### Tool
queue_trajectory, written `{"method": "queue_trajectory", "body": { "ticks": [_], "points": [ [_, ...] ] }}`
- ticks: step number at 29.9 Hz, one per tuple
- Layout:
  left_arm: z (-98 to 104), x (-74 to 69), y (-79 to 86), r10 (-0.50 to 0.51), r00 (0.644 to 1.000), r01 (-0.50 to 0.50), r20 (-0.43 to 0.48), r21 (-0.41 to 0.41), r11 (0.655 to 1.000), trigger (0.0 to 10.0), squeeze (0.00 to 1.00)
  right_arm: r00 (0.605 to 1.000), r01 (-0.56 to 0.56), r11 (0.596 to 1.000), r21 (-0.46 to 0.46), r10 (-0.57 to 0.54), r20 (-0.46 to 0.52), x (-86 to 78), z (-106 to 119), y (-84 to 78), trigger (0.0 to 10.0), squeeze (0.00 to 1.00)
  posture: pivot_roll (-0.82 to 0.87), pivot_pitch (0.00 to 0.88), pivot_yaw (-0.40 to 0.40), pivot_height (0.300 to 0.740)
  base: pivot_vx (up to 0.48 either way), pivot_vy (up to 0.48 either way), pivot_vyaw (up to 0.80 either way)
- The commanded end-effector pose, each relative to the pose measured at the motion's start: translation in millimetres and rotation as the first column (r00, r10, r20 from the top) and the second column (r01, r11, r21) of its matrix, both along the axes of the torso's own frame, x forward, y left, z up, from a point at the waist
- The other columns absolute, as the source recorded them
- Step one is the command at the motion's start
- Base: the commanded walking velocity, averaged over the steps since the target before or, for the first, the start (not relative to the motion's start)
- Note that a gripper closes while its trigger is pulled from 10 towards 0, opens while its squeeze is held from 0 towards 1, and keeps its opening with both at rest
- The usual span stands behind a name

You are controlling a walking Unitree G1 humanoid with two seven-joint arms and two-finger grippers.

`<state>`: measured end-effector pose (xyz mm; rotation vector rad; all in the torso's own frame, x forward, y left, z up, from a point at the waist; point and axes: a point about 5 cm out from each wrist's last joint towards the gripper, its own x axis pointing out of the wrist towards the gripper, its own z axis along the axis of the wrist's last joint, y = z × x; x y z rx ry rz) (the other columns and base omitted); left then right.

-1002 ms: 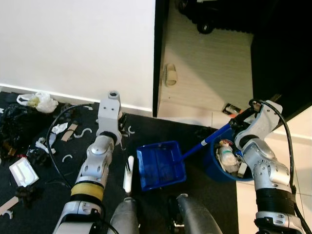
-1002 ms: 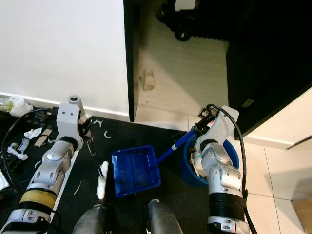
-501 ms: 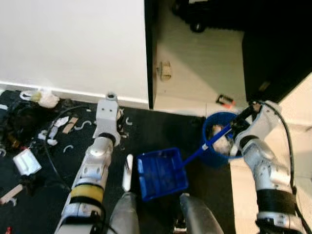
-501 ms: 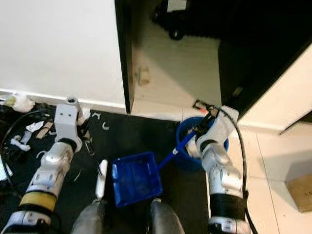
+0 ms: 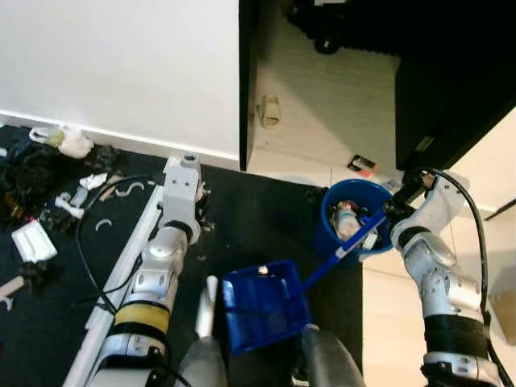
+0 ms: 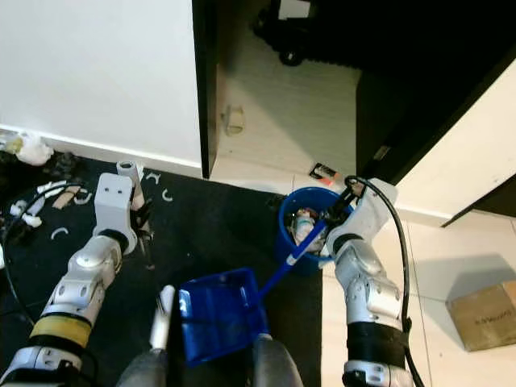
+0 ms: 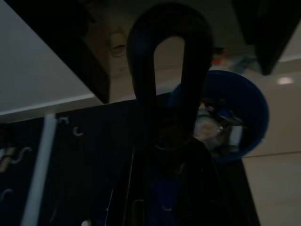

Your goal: Sweep floor

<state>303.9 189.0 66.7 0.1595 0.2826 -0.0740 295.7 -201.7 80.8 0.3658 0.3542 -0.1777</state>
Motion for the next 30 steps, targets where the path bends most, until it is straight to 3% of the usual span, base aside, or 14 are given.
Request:
{"method": "queue_trajectory", "body": {
  "ticks": [1, 14, 23, 30],
  "points": [
    [4, 3.1, -4.8, -0.025, 1.0, 0.025, 0.018, 0.003, 1.0, 10.0, 0.0, 0.999, 0.025, 1.0, -0.009, -0.025, 0.026, 0.5, 6, -7.3, 10.0, 0.0, 0.02, 0.077, -0.063, 0.74, 0.0, -0.461, 0.0],
    [7, 5.1, 3.0, 0.006, 0.998, -0.01, 0.068, 0.059, 0.998, 10.0, 0.0, 0.998, 0.042, 0.999, -0.022, -0.041, 0.044, 1.2, 7, -7.2, 10.0, 0.0, 0.03, 0.062, -0.059, 0.74, 0.0, -0.071, 0.0],
    [10, 8.0, 6.4, -0.002, 0.997, -0.003, 0.077, 0.061, 0.998, 10.0, 0.0, 0.993, 0.117, 0.989, -0.087, -0.12, -0.02, -12.2, -7, -9.0, 10.0, 0.0, 0.03, 0.063, -0.051, 0.74, 0.0, 0.0, 0.0],
    [12, 10.6, 6.2, -0.014, 0.997, 0.008, 0.08, 0.072, 0.997, 10.0, 0.0, 0.98, 0.196, 0.967, -0.163, -0.201, -0.011, -13.2, -10, -16.5, 10.0, 0.0, 0.03, 0.071, -0.047, 0.74, 0.0, 0.0, 0.0]
  ]
}}
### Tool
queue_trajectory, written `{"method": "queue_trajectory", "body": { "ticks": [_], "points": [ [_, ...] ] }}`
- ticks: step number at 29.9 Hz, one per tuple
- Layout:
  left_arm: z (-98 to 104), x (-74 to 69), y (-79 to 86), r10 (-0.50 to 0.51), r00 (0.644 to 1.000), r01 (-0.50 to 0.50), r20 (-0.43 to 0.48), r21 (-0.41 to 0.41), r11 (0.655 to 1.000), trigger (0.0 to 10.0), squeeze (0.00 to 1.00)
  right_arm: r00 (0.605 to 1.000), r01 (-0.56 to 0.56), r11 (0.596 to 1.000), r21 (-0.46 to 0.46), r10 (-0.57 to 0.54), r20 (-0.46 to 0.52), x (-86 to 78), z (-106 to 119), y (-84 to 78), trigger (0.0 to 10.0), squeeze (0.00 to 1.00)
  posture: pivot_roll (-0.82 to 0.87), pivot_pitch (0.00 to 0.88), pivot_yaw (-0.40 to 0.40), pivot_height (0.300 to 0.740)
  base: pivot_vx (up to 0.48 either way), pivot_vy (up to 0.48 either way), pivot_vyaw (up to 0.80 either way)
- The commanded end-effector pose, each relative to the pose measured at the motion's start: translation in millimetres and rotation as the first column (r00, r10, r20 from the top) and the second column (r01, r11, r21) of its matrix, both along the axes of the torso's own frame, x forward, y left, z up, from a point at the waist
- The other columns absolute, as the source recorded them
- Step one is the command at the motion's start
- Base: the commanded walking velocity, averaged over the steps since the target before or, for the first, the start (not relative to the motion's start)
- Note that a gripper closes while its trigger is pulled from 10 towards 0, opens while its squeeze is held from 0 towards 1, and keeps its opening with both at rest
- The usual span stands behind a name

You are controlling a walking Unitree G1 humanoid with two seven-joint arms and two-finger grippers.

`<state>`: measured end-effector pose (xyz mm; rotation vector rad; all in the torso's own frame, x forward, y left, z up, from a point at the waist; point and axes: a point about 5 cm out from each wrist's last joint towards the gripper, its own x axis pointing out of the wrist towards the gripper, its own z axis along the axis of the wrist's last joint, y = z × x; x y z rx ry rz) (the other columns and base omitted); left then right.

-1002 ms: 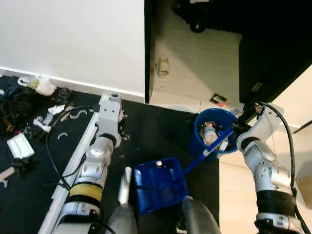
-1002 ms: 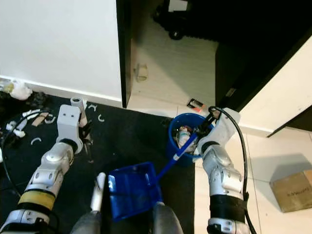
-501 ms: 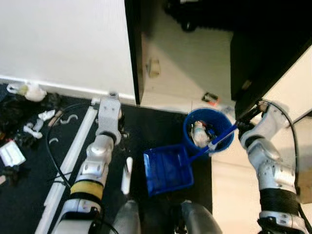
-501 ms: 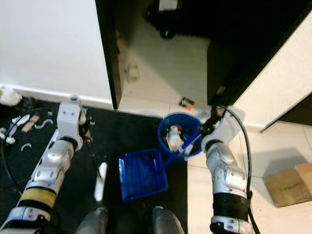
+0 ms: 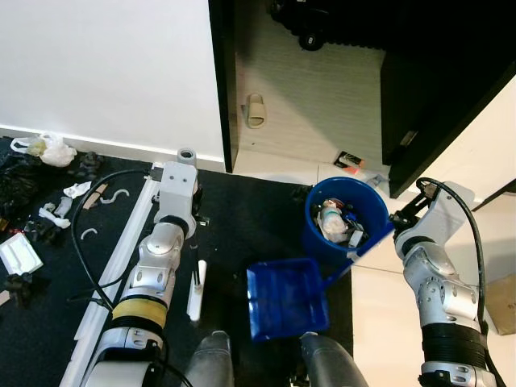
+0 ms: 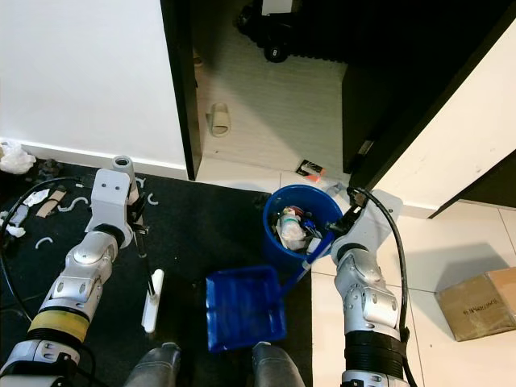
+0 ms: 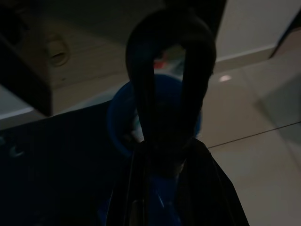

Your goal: Sweep floor

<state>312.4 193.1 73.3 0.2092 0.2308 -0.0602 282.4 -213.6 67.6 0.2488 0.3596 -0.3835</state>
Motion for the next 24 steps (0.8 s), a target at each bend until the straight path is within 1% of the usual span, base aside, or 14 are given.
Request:
{"method": "queue_trajectory", "body": {
  "ticks": [1, 3, 4, 5, 7, 12, 13, 16, 17, 19, 20, 23, 24],
  "points": [
    [6, 2.9, 2.6, -0.014, 1.0, 0.013, 0.027, 0.026, 1.0, 10.0, 0.0, 0.998, 0.045, 0.999, -0.022, -0.044, 0.037, 0.9, 2, -6.8, 10.0, 0.0, 0.03, 0.073, -0.046, 0.74, 0.0, 0.0, 0.0],
    [7, 4.1, 4.1, -0.016, 0.999, 0.015, 0.036, 0.032, 0.999, 10.0, 0.0, 0.995, 0.082, 0.996, -0.029, -0.08, 0.065, 3.0, 1, -10.9, 10.0, 0.0, 0.03, 0.077, -0.046, 0.74, 0.0, 0.0, 0.0],
    [7, 4.1, 4.1, -0.016, 0.999, 0.015, 0.036, 0.032, 0.999, 10.0, 0.0, 0.995, 0.082, 0.996, -0.029, -0.08, 0.065, 3.0, 1, -10.9, 10.0, 0.0, 0.03, 0.077, -0.046, 0.74, 0.0, 0.0, 0.0],
    [8, 5.0, 5.5, -0.021, 0.999, 0.02, 0.05, 0.037, 0.999, 10.0, 0.0, 0.991, 0.094, 0.995, -0.028, -0.091, 0.097, 6.9, 1, -11.8, 10.0, 0.0, 0.03, 0.081, -0.044, 0.74, 0.0, 0.0, 0.0],
    [10, 5.6, 6.5, -0.026, 0.997, 0.024, 0.067, 0.04, 0.999, 10.0, 0.0, 0.989, 0.096, 0.995, -0.027, -0.092, 0.117, 10.9, 1, -10.9, 10.0, 0.0, 0.03, 0.085, -0.044, 0.74, 0.0, 0.0, 0.0],
    [15, 7.0, 8.3, -0.035, 0.993, 0.033, 0.112, 0.019, 0.999, 10.0, 0.0, 0.985, 0.104, 0.995, -0.009, -0.102, 0.141, 19.2, -4, -5.9, 10.0, 0.0, 0.03, 0.096, -0.045, 0.74, 0.0, 0.0, 0.0],
    [17, 7.7, 7.5, -0.047, 0.99, 0.045, 0.13, 0.016, 0.999, 10.0, 0.0, 0.983, 0.117, 0.993, -0.003, -0.115, 0.146, 21.2, -5, -5.8, 10.0, 0.0, 0.03, 0.113, -0.049, 0.74, 0.0, 0.0, 0.0],
    [23, 8.7, 5.5, -0.074, 0.982, 0.074, 0.176, 0.005, 0.997, 10.0, 0.0, 0.98, 0.134, 0.991, 0.015, -0.135, 0.146, 26.5, -8, -3.3, 10.0, 0.0, 0.03, 0.12, -0.05, 0.74, 0.0, 0.0, 0.0],
    [25, 9.0, 4.6, -0.087, 0.978, 0.087, 0.188, 0.007, 0.996, 10.0, 0.0, 0.979, 0.138, 0.99, 0.003, -0.137, 0.151, 28.8, -8, -1.7, 10.0, 0.0, 0.04, 0.144, -0.053, 0.74, 0.0, 0.0, 0.0],
    [26, 9.2, 3.9, -0.097, 0.976, 0.097, 0.196, 0.009, 0.995, 10.0, 0.0, 0.978, 0.141, 0.99, -0.007, -0.139, 0.156, 30.2, -7, -0.6, 10.0, 0.0, 0.04, 0.144, -0.053, 0.74, 0.0, 0.0, 0.0],
    [28, 9.5, 3.5, -0.103, 0.974, 0.103, 0.204, 0.013, 0.995, 10.0, 0.0, 0.976, 0.142, 0.989, -0.028, -0.135, 0.171, 32.7, -5, 1.4, 10.0, 0.0, 0.04, 0.168, -0.055, 0.74, 0.0, 0.0, 0.0],
    [29, 9.6, 2.9, -0.115, 0.97, 0.113, 0.215, 0.021, 0.993, 10.0, 0.0, 0.974, 0.146, 0.988, -0.046, -0.135, 0.18, 35.3, -4, 4.4, 10.0, 0.0, 0.04, 0.185, -0.055, 0.74, 0.0, 0.0, 0.0],
    [32, 9.7, 0.9, -0.14, 0.962, 0.135, 0.233, 0.038, 0.99, 10.0, 0.0, 0.973, 0.139, 0.987, -0.084, -0.12, 0.199, 41.1, -1, 12.6, 10.0, 0.0, 0.05, 0.216, -0.057, 0.74, 0.0, 0.0, 0.0]
  ]
}}
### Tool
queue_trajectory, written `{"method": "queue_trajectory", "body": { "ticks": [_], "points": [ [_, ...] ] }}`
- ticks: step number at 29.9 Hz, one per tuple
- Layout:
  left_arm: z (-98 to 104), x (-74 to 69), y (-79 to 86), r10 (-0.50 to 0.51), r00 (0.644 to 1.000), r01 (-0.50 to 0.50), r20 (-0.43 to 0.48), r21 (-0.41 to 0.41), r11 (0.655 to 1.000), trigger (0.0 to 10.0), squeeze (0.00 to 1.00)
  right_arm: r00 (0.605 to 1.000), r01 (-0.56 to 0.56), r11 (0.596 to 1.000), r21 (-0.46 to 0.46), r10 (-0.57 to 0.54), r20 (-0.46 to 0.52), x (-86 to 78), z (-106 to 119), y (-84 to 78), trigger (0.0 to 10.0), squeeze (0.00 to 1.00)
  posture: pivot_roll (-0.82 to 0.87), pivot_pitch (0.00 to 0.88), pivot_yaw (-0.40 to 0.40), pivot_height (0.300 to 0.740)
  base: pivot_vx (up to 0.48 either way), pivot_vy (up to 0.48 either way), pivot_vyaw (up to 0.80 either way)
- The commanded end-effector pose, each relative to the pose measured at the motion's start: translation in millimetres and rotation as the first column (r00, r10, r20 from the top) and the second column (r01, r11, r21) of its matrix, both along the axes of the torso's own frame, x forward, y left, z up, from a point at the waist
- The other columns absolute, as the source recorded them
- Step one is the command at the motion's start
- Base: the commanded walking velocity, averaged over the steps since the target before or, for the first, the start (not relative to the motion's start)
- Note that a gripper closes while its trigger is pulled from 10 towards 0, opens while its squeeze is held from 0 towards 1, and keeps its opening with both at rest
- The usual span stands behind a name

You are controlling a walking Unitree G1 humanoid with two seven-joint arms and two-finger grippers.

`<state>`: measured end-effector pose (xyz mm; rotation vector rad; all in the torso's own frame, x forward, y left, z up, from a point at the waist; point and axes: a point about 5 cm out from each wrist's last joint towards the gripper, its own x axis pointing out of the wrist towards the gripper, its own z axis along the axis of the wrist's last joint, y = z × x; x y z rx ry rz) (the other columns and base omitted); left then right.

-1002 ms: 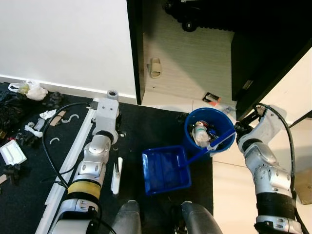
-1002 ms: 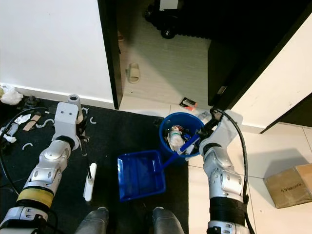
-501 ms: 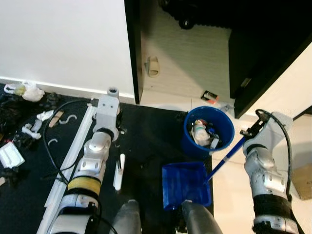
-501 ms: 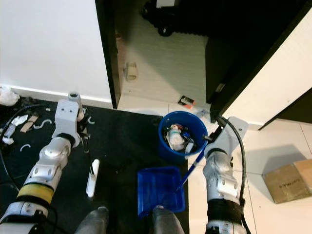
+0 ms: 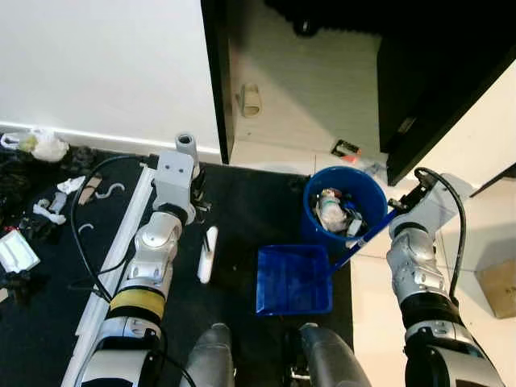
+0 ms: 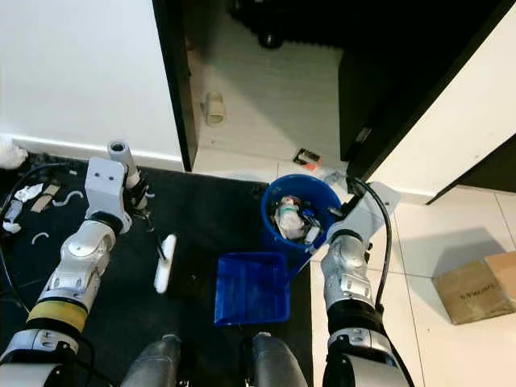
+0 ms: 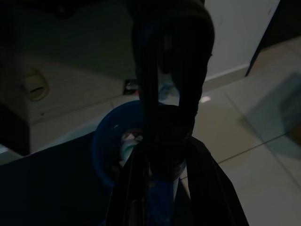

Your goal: Sweep floor

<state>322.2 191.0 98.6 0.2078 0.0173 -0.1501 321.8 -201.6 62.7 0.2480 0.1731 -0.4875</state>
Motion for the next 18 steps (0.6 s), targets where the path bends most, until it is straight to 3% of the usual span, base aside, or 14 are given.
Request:
{"method": "queue_trajectory", "body": {
  "ticks": [1, 8, 18],
  "points": [
    [6, -0.1, 3.0, -0.025, 0.999, 0.024, 0.037, 0.042, 0.999, 10.0, 0.0, 1.0, 0.014, 0.999, -0.044, -0.013, 0.029, 1.6, 4, 0.6, 10.0, 0.0, 0.05, 0.216, -0.057, 0.74, 0.0, 0.0, 0.0],
    [13, 2.2, -1.5, -0.072, 0.994, 0.067, 0.081, 0.063, 0.996, 10.0, 0.0, 0.996, 0.032, 0.994, -0.106, -0.022, 0.09, 11.8, 16, 11.0, 10.0, 0.0, 0.04, 0.249, -0.06, 0.74, 0.0, 0.0, 0.0],
    [28, 9.0, -3.6, -0.088, 0.985, 0.084, 0.149, 0.033, 0.996, 10.0, 0.0, 0.978, 0.052, 0.997, 0.058, -0.062, 0.201, 16.8, 22, 32.9, 10.0, 0.0, 0.03, 0.308, -0.07, 0.74, 0.0, 0.0, 0.0]
  ]
}}
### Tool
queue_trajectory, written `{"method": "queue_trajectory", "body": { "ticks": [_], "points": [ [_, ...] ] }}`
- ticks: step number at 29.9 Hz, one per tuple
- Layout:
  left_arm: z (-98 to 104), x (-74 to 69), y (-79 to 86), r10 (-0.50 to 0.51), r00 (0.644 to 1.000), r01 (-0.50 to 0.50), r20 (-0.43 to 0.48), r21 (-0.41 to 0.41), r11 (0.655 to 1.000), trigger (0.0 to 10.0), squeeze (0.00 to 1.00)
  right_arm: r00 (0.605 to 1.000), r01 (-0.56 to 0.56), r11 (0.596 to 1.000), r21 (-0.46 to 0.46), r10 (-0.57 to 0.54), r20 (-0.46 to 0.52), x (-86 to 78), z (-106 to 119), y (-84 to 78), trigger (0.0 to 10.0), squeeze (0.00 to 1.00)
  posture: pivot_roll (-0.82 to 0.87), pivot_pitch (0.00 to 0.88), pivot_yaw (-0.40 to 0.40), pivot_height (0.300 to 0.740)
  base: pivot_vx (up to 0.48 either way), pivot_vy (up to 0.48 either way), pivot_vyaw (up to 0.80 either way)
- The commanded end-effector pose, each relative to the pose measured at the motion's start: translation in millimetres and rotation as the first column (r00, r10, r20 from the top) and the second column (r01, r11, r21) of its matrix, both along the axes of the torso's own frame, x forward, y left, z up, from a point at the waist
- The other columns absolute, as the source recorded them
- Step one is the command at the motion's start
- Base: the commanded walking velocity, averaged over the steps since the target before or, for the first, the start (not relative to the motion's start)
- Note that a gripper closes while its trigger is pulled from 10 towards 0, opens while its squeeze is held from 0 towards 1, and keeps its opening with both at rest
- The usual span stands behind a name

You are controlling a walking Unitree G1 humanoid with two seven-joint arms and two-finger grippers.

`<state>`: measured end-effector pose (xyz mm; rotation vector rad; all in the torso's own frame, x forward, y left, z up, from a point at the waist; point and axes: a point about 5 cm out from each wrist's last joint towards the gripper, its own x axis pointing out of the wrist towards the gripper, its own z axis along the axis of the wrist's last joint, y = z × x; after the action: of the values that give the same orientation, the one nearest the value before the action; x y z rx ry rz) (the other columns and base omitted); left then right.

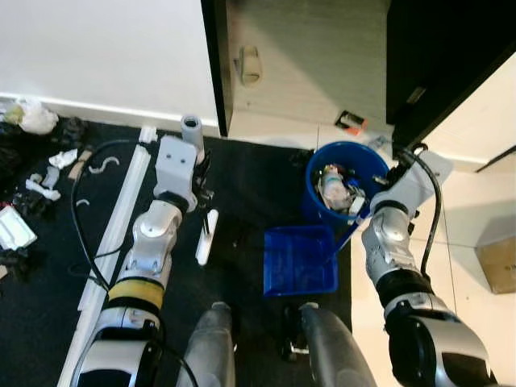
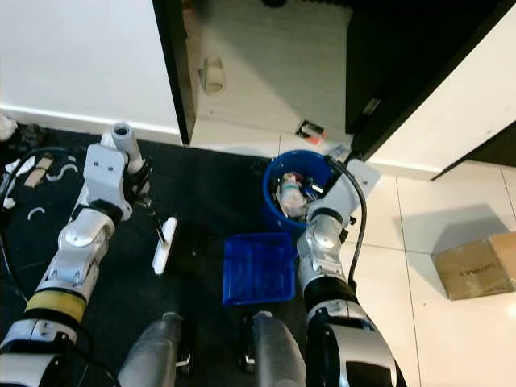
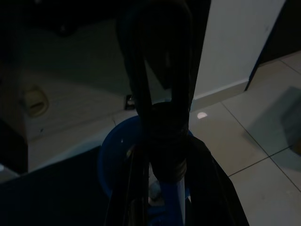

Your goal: Sweep floor

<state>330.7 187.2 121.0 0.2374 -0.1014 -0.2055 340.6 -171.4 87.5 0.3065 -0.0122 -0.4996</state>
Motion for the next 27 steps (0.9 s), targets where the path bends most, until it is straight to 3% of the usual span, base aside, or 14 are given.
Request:
{"method": "queue_trajectory", "body": {
  "ticks": [1, 12, 16, 24, 27],
  "points": [
    [7, 0.9, -0.1, -0.02, 0.999, 0.019, 0.042, 0.005, 1.0, 10.0, 0.0, 0.999, 0.017, 0.999, 0.04, -0.018, 0.029, -1.3, 0, 3.0, 10.0, 0.0, 0.03, 0.31, -0.07, 0.74, 0.0, 0.0, 0.0],
    [20, 4.1, 0.2, -0.031, 0.995, 0.033, 0.095, -0.017, 0.999, 10.0, 0.0, 0.986, 0.03, 1.0, 0.001, -0.03, 0.166, 7.8, 26, 5.6, 10.0, 0.0, 0.03, 0.316, -0.07, 0.74, 0.0, 0.0, 0.0],
    [19, 5.2, -4.2, -0.078, 0.993, 0.078, 0.092, 0.006, 0.997, 10.0, 0.0, 0.978, 0.041, 0.999, 0.005, -0.041, 0.206, 9.8, 34, 4.6, 10.0, 0.0, 0.02, 0.317, -0.073, 0.74, 0.0, 0.0, 0.0],
    [19, 9.2, -10.1, -0.105, 0.991, 0.104, 0.082, 0.024, 0.994, 10.0, 0.0, 0.981, 0.031, 0.998, -0.053, -0.021, 0.191, 6.2, 27, 6.1, 10.0, 0.0, 0.01, 0.313, -0.069, 0.74, 0.0, 0.0, 0.0],
    [19, 9.1, -8.3, -0.101, 0.991, 0.1, 0.085, 0.022, 0.995, 10.0, 0.0, 0.979, 0.05, 0.992, -0.119, -0.025, 0.204, 4.0, 29, 3.9, 10.0, 0.0, 0.01, 0.308, -0.067, 0.74, 0.0, 0.0, 0.0]
  ]
}}
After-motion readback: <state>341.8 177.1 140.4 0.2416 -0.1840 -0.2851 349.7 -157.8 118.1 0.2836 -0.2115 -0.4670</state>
